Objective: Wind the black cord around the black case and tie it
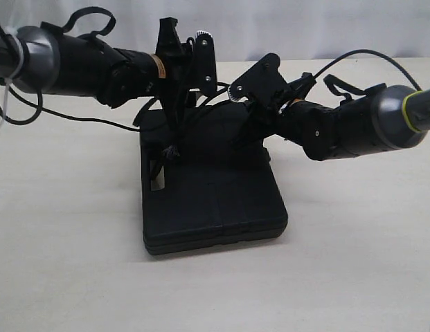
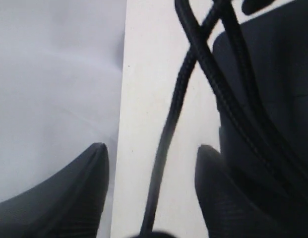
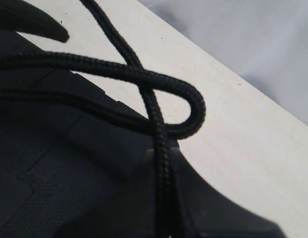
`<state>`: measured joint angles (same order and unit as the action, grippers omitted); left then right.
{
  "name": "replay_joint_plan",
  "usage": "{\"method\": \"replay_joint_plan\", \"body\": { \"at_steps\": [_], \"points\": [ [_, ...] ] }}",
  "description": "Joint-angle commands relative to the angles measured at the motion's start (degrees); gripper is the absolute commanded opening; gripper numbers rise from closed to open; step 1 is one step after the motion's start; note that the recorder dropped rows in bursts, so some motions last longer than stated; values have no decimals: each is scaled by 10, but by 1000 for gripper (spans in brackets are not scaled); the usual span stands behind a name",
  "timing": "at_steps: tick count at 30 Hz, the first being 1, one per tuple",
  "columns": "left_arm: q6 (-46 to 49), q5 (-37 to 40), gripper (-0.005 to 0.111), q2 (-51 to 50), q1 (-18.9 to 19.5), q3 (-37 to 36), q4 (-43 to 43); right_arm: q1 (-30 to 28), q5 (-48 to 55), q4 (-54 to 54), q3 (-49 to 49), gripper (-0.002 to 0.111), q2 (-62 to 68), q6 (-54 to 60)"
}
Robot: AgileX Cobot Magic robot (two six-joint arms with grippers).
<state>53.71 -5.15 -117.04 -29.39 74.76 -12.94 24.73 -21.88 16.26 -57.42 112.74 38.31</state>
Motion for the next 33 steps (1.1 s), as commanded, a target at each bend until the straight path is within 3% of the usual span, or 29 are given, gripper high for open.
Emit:
{"method": "replay_joint_plan", "body": {
  "at_steps": [1,6,8,20,29,33],
  "points": [
    [-19,-52,49,-23,2,-3,2,0,-5,-8,1,4,-6,-3],
    [-10,-60,8,-42,2,-3,2,0,-5,-8,1,4,-6,-3],
    [-10,-60,0,-42,2,-3,2,0,-5,-8,1,4,-6,-3],
    [-10,-52,0,-15,2,-3,38,14,-3,-67,1,6,-6,1],
    [-16,-7,0,24,2,-3,61,13,5,-64,1,53,-10,16],
    [-16,-4,0,35,2,-3,103,12,34,1,1,60,-35,77]
  ]
}}
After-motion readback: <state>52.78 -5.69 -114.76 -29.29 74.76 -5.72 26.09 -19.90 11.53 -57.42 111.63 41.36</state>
